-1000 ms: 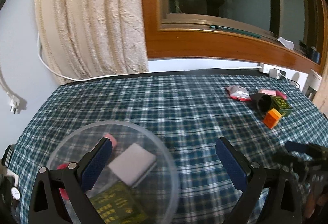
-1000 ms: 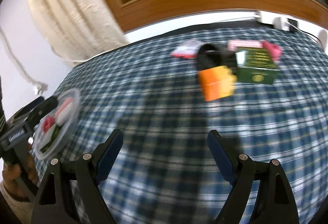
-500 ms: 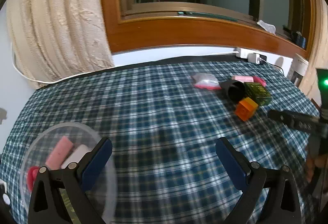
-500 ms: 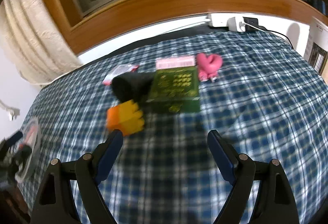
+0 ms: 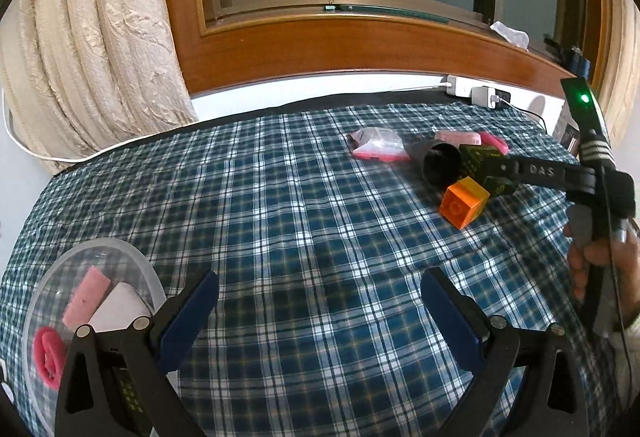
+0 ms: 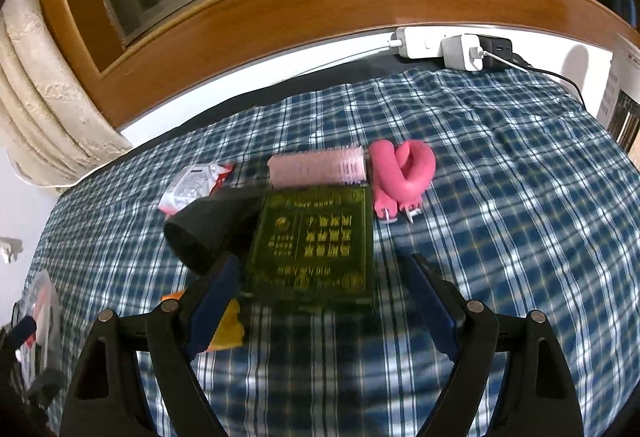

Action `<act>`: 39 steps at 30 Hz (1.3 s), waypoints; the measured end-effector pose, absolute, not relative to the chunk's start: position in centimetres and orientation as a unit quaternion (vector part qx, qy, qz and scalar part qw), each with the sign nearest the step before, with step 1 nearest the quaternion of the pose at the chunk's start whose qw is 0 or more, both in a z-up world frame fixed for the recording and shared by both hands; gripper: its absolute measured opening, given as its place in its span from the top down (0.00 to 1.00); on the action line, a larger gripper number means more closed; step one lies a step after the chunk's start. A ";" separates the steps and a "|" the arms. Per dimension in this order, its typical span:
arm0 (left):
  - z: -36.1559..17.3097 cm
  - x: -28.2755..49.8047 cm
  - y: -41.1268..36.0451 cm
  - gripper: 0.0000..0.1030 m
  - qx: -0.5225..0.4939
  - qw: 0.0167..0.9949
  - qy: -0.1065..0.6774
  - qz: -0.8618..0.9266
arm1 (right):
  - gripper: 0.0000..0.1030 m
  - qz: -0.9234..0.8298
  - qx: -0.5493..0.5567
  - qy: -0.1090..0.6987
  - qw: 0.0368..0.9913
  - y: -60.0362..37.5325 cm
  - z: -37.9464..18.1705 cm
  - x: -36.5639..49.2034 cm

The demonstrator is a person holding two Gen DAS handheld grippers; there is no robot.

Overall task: Organize objects
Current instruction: 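Move both tools toward the orange block and the other green box, then grasp the green printed box with the right tool while the left tool grasps the orange block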

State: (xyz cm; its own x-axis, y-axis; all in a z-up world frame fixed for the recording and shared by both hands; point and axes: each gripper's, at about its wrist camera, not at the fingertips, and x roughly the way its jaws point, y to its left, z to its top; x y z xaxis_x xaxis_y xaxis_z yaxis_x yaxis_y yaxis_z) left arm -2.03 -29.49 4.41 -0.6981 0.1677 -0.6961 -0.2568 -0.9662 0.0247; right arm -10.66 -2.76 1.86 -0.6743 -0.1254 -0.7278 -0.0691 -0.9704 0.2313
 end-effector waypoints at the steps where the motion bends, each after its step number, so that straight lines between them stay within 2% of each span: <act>1: 4.4 -2.1 -29.4 0.01 -0.372 0.116 0.060 0.919 | 0.17 -0.906 0.404 -0.120 0.015 -2.8 1.8 -10.9; 15: 4.0 -2.8 -28.5 0.01 -0.381 0.120 0.065 0.914 | 0.18 -0.904 0.421 -0.078 0.004 -3.6 1.0 -12.3; 17: 4.0 -2.9 -28.3 0.01 -0.383 0.120 0.065 0.914 | 0.21 -0.905 0.420 -0.072 0.003 -3.7 1.0 -12.3; 20: 3.9 -2.9 -28.1 0.01 -0.385 0.121 0.066 0.913 | 0.32 -0.905 0.419 -0.069 0.004 -3.5 1.2 -12.1; 39: 3.5 -4.2 -24.0 0.01 -0.395 0.150 0.085 0.902 | 0.32 -0.906 0.418 -0.065 0.025 -0.4 1.4 -6.3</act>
